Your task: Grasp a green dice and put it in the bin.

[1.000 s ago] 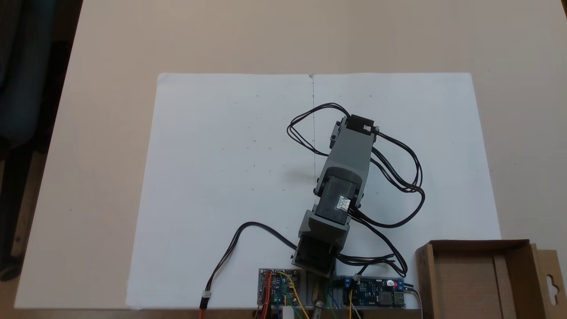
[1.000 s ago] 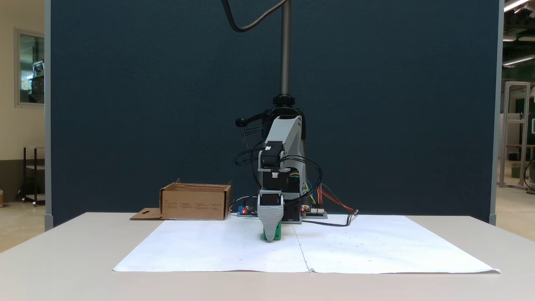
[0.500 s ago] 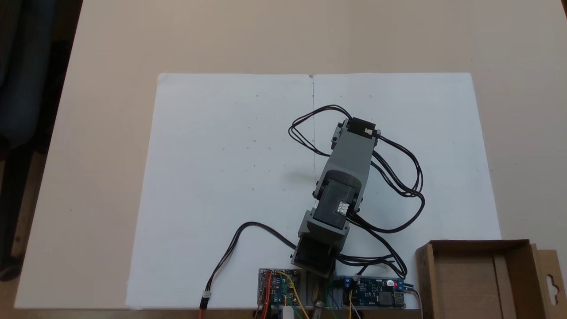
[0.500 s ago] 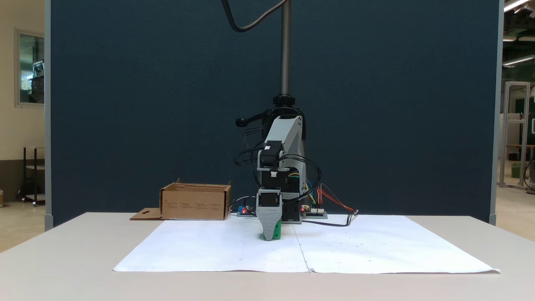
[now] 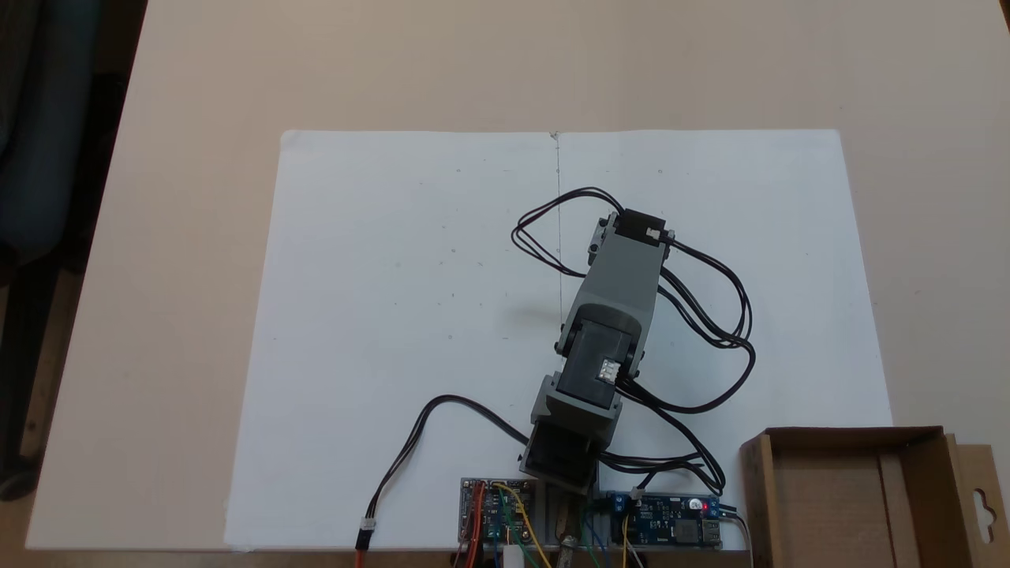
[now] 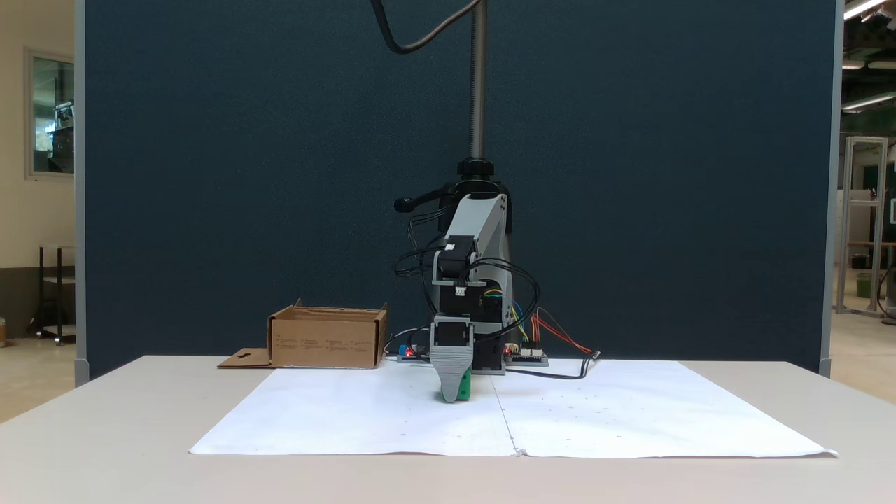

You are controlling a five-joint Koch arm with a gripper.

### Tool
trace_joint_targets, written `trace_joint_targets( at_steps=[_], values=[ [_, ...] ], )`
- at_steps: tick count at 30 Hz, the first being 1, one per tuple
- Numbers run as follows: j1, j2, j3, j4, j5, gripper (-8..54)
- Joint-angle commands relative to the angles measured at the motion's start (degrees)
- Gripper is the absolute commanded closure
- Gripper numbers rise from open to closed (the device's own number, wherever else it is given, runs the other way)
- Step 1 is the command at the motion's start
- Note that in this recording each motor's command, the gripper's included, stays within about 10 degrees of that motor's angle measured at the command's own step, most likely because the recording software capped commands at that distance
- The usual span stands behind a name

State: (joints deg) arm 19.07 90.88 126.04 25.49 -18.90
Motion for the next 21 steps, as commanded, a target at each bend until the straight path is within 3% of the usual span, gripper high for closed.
trace_joint_targets(
  at_steps=[1,13,21],
  values=[
    [-1.14,1.93,-1.67,-1.93,0.09,33.6],
    [-2.99,2.20,-26.63,30.30,10.81,33.6],
    [-1.14,2.20,-37.27,36.39,12.30,33.6]
  ],
)
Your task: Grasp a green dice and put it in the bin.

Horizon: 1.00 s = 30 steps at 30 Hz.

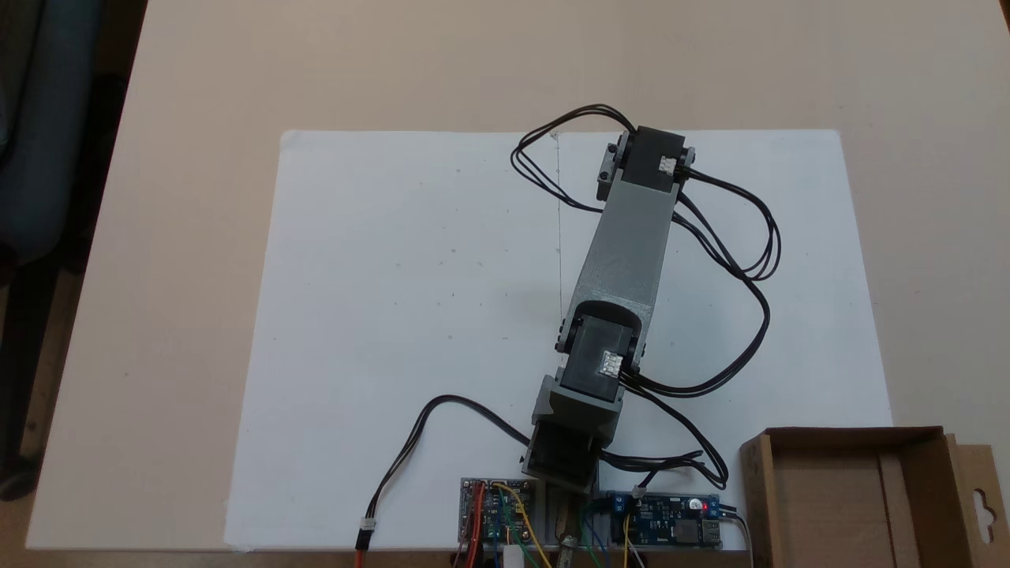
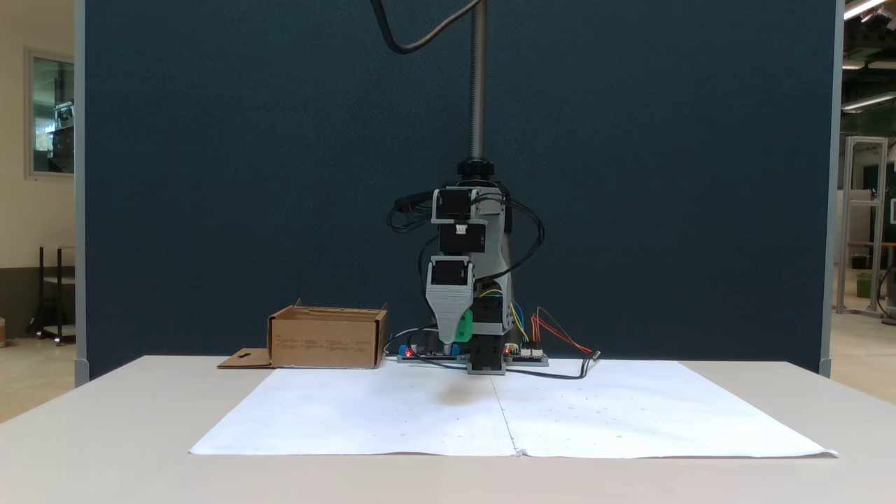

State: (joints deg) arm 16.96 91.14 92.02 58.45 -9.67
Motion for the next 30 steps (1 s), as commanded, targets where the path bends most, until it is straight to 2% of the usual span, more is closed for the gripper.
trace_joint_targets(
  at_steps=[1,4,15,30],
  values=[
    [1.14,1.93,-3.87,4.31,3.08,33.6],
    [2.37,2.46,-5.80,6.59,3.08,33.6],
    [25.84,2.64,-19.78,3.52,1.76,33.6],
    [63.81,0.44,-20.83,-6.33,-6.15,33.6]
  ],
)
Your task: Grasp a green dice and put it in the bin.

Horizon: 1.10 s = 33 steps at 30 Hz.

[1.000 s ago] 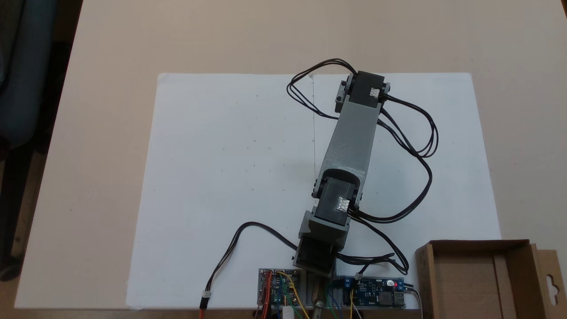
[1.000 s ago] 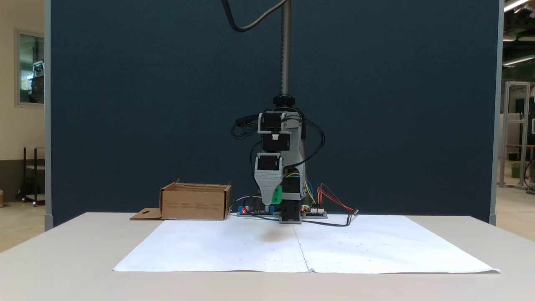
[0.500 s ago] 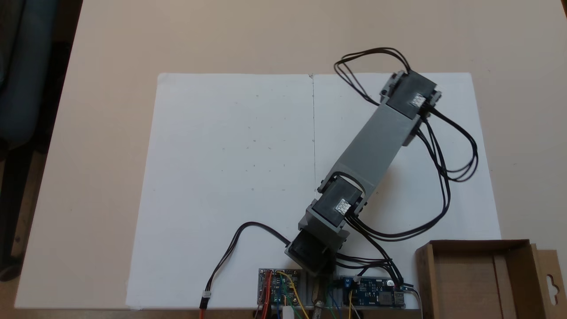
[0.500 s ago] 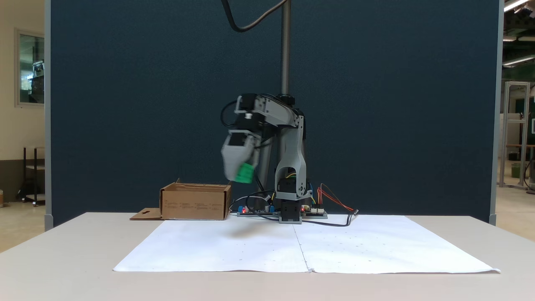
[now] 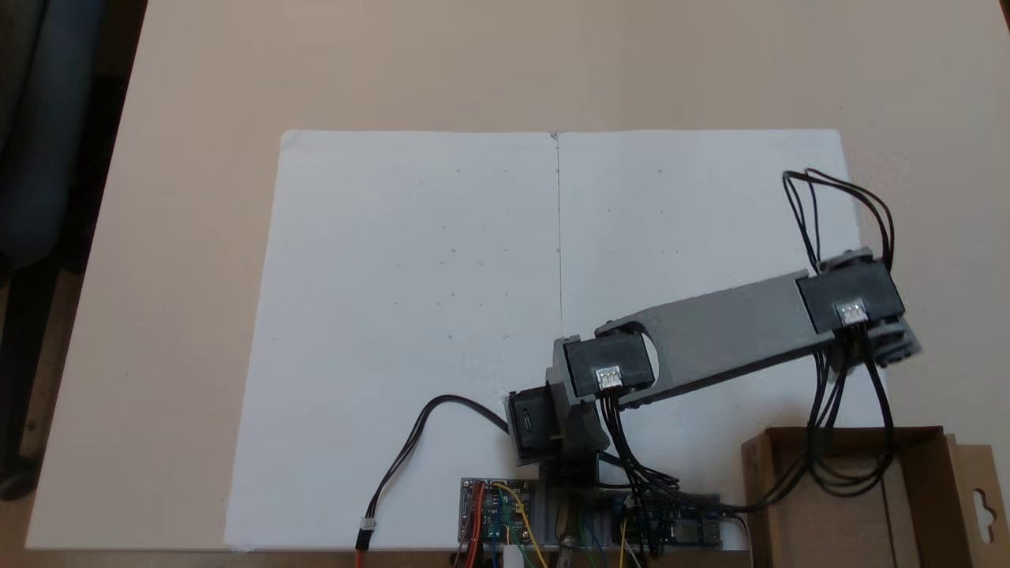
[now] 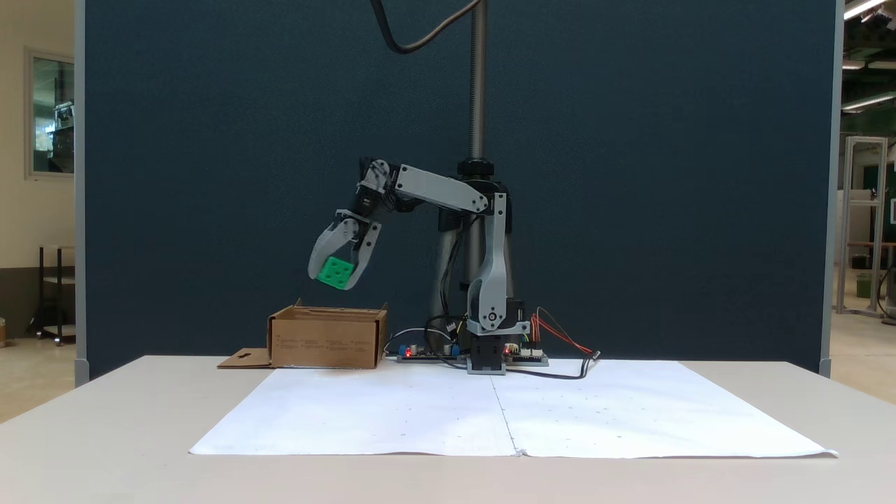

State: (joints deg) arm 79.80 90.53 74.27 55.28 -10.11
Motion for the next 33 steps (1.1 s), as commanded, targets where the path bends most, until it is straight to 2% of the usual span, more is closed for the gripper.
trace_joint_targets(
  at_steps=[1,3,10,23,25,26,28,33],
  values=[
    [2.99,0.97,-3.08,-3.16,-6.24,33.6],
    [12.13,-0.09,-3.08,-3.08,-8.44,33.6],
    [23.12,-5.27,-3.08,-3.16,-13.18,33.6],
    [24.96,-9.14,-3.08,-6.59,-15.12,33.6],
    [24.70,-10.55,-3.08,-7.12,-14.85,13.4],
    [24.61,-10.63,-3.08,-7.29,-14.41,12.1],
    [24.17,-10.81,-3.08,-7.73,-13.97,5.3],
    [22.85,-10.81,-3.08,-10.46,-9.58,5.3]
  ],
)
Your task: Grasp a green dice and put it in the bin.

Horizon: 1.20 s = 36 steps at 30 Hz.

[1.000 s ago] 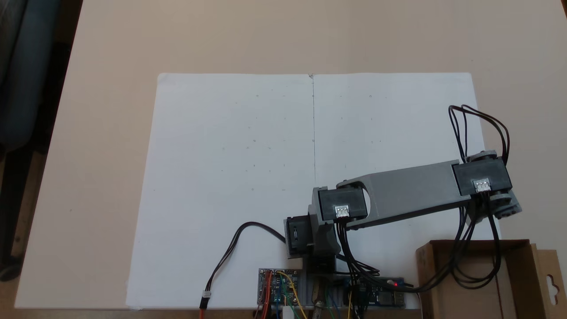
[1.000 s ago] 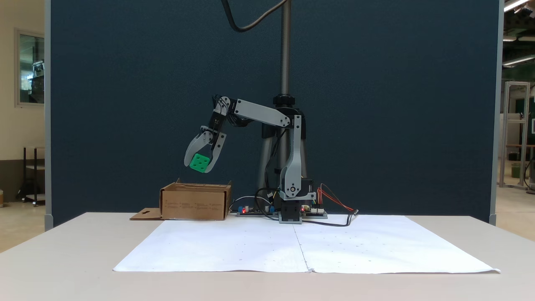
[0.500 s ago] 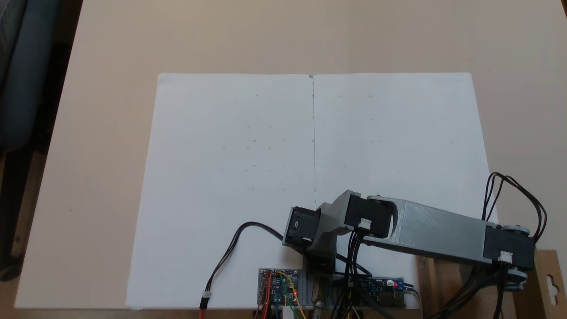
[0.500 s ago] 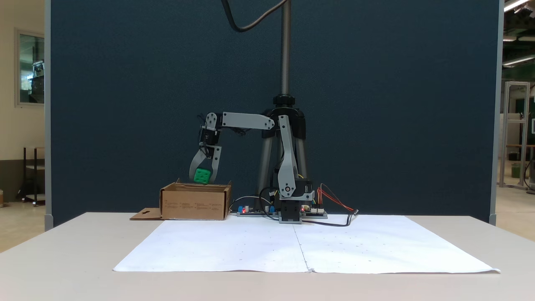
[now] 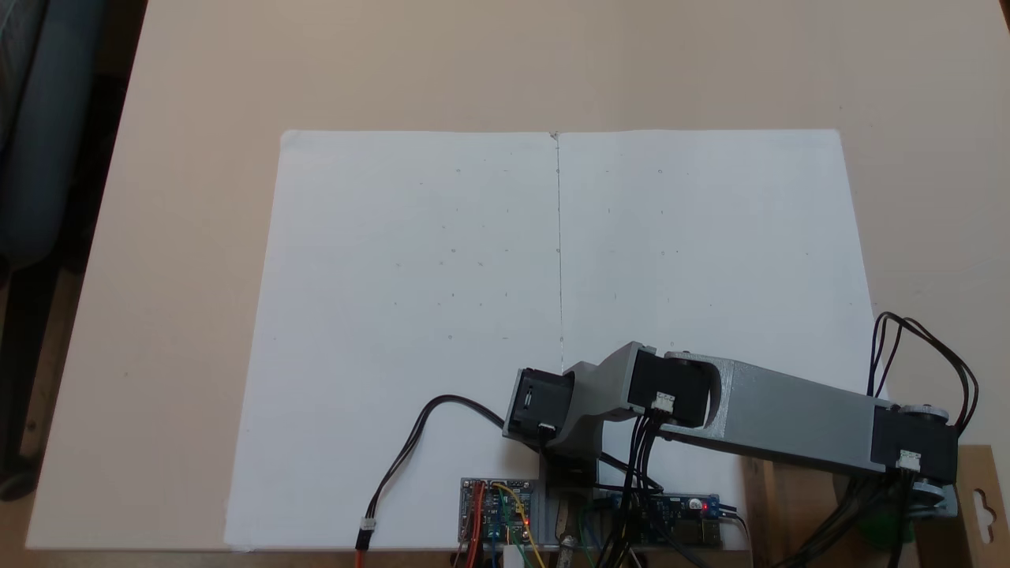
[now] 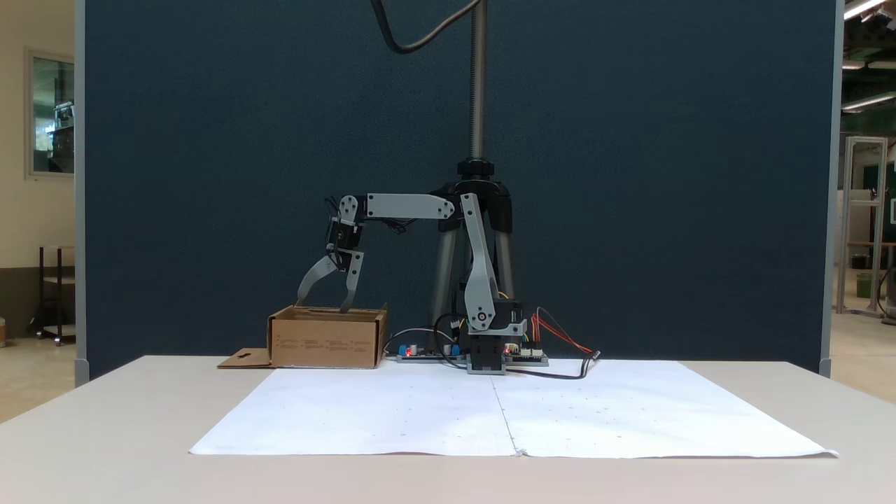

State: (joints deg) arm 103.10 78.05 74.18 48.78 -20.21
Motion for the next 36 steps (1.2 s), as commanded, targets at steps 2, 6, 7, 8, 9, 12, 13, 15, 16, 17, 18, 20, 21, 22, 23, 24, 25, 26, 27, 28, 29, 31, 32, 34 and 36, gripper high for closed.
trace_joint_targets(
  at_steps=[2,6,7,8,9,12,13,15,16,17,18,20,21,22,23,24,25,26,27,28,29,31,32,34,36],
  values=[
    [-2.55,1.67,-2.99,-7.12,5.98,5.3],
    [-10.99,6.77,-2.99,-10.90,15.01,5.3],
    [-13.54,8.88,-2.99,-11.43,17.12,5.2],
    [-16.44,10.81,-2.99,-11.78,19.14,5.2],
    [-19.51,12.92,-2.99,-12.04,21.07,5.2],
    [-29.88,18.37,-2.99,-12.04,23.03,4.2],
    [-33.57,19.69,-2.99,-12.04,23.29,3.3],
    [-41.40,21.53,-2.99,-11.95,23.38,2.9],
    [-45.44,22.24,-2.99,-11.95,23.38,2.8],
    [-48.96,22.59,-2.99,-11.95,23.38,2.8],
    [-52.56,23.03,-2.99,-11.87,23.38,2.8],
    [-59.68,23.29,-2.90,-11.87,23.38,2.7],
    [-62.67,23.29,-2.90,-11.87,23.38,2.7],
    [-65.65,23.29,-2.90,-11.87,23.38,2.7],
    [-68.82,23.29,-2.81,-11.95,23.38,2.6],
    [-71.81,23.29,-2.72,-11.95,23.38,2.4],
    [-74.71,23.20,-2.46,-11.95,23.38,2.0],
    [-77.78,23.12,-1.93,-11.95,23.29,1.9],
    [-80.42,23.12,-0.88,-12.13,23.29,1.8],
    [-82.62,23.12,-0.26,-12.13,23.29,1.8],
    [-84.46,23.12,0.62,-12.13,23.29,1.7],
    [-88.59,23.29,2.72,-12.22,23.20,1.8],
    [-90.35,23.64,4.48,-12.39,23.20,1.7],
    [-93.34,25.31,10.20,-16.79,23.12,1.8],
    [-95.27,27.60,18.98,-21.69,22.94,1.9]
  ],
)
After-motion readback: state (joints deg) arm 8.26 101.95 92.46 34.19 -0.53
